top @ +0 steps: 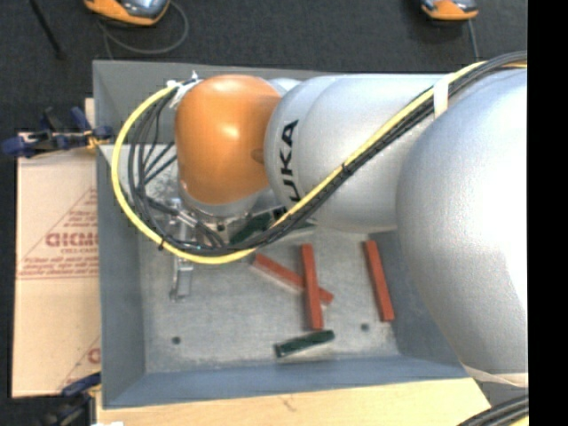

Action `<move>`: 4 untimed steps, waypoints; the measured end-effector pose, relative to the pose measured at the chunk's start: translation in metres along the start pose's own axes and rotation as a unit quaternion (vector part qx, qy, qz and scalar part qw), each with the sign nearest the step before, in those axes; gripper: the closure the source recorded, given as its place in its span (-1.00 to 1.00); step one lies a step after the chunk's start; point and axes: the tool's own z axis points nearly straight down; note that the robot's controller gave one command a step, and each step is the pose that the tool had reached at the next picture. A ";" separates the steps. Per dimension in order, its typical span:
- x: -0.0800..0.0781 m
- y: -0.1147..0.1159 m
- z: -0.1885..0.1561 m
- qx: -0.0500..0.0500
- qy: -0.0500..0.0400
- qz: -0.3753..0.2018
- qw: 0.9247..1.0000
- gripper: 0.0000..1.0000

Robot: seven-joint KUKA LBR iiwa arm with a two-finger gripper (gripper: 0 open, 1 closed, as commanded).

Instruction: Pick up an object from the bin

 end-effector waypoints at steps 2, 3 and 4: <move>-0.060 -0.197 0.120 0.002 -0.006 0.029 1.000 -1.00; -0.062 -0.197 0.119 0.000 -0.006 0.030 1.000 -1.00; -0.063 -0.198 0.118 -0.001 -0.007 0.033 0.999 -1.00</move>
Offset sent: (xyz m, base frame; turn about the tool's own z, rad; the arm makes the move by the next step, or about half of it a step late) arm 0.0330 -0.0983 -0.1213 0.1382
